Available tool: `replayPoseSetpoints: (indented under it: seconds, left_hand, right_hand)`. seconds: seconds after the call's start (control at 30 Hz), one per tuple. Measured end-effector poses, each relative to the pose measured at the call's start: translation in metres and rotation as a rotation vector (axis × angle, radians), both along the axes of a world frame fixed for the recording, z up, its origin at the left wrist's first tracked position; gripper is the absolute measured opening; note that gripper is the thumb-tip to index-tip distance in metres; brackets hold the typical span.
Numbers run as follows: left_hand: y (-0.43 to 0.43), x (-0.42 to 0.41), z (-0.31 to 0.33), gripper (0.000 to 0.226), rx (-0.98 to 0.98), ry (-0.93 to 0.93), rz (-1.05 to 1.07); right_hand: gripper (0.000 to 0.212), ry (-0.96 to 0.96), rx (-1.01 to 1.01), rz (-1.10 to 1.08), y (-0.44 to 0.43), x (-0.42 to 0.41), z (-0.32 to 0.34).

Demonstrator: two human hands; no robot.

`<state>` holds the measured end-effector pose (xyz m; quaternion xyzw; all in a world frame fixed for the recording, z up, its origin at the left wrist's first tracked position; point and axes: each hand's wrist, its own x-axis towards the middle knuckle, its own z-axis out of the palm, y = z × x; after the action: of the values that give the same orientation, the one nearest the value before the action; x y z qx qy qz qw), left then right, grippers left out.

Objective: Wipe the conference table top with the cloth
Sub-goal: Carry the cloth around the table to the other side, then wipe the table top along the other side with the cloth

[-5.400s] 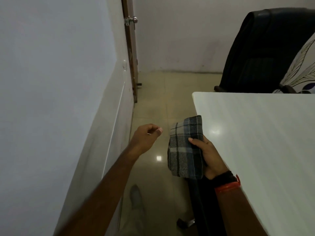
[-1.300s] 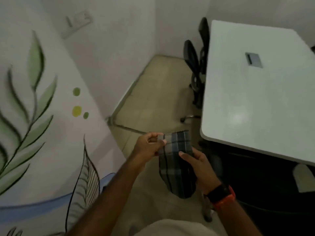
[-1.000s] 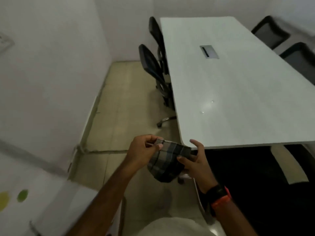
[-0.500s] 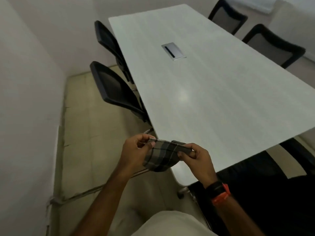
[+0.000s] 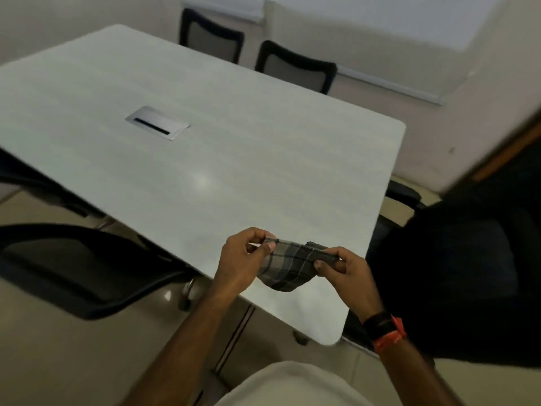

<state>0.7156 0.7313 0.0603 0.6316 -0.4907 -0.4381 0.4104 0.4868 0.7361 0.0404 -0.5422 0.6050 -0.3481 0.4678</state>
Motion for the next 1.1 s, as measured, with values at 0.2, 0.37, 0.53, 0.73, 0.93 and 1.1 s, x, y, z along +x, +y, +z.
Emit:
replayPoseSetpoints:
  seconds: [0.2,0.37,0.53,0.73,0.93,1.1]
  left_hand:
    - [-0.019,0.001,-0.011,0.01,0.008,-0.016,-0.231]
    - [-0.026,-0.013,-0.02,0.01,0.042,-0.019,-0.353]
    - [-0.042,-0.026,-0.039,0.005,0.167,-0.016,-0.325]
    - [-0.07,-0.046,-0.103,0.006,0.281,-0.196,-0.279]
    - [-0.065,-0.053,-0.141,0.047,0.522,-0.268,-0.336]
    - [-0.049,-0.054,-0.157,0.052,0.606,-0.329,-0.403]
  right_hand:
    - [0.019,0.39,-0.017,-0.147,0.041,-0.003,0.003]
    - [0.01,0.718,0.089,-0.139,0.054,-0.021,0.008]
    - [0.023,0.799,0.178,0.011,0.022,-0.049,0.003]
    - [0.018,0.693,0.365,0.087,-0.04,-0.073,-0.082]
    - [0.017,0.654,0.347,-0.01,-0.06,-0.082,-0.127]
    - [0.038,0.663,0.302,-0.147,-0.054,-0.08,-0.141]
